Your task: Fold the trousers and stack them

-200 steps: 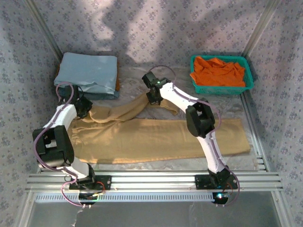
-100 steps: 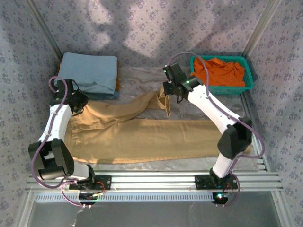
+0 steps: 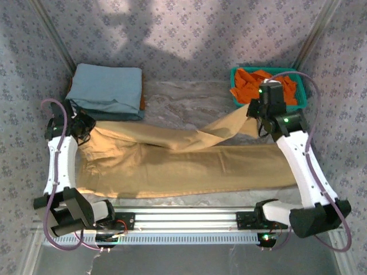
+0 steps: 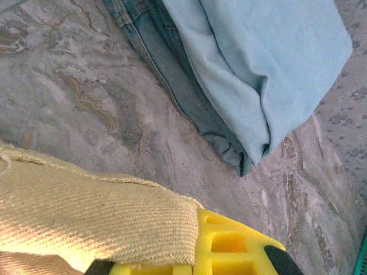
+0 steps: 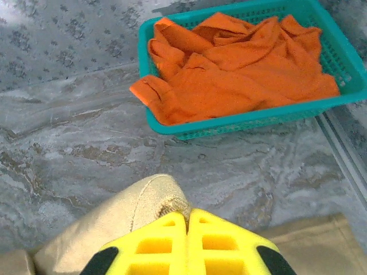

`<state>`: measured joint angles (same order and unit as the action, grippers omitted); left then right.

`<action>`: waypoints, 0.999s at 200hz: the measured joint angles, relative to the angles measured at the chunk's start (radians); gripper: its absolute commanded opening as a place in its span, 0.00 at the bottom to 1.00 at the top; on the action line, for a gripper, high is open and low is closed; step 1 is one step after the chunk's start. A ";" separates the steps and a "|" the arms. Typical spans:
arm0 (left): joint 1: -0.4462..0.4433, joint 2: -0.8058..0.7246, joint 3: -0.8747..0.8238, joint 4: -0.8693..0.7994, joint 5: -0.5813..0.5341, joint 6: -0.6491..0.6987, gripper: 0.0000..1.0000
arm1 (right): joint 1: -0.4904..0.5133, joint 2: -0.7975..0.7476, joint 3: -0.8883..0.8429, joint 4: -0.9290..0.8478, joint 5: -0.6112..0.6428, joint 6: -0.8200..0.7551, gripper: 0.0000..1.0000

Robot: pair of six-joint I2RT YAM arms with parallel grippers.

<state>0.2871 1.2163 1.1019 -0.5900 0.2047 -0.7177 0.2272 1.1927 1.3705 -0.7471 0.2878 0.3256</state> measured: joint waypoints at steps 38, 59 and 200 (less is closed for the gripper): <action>0.043 -0.060 -0.034 -0.013 0.038 0.000 0.00 | -0.046 -0.129 -0.110 -0.052 -0.037 0.053 0.00; 0.056 -0.078 -0.052 -0.012 0.050 0.000 0.00 | -0.060 -0.198 -0.158 -0.088 -0.045 0.072 0.00; -0.005 0.376 0.223 0.068 0.108 -0.032 0.00 | -0.340 0.143 -0.149 0.045 -0.218 0.184 0.00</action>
<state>0.2817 1.5925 1.3251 -0.5220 0.3130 -0.7498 -0.1131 1.3361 1.2217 -0.7017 0.0696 0.5098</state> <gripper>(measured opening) 0.046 0.052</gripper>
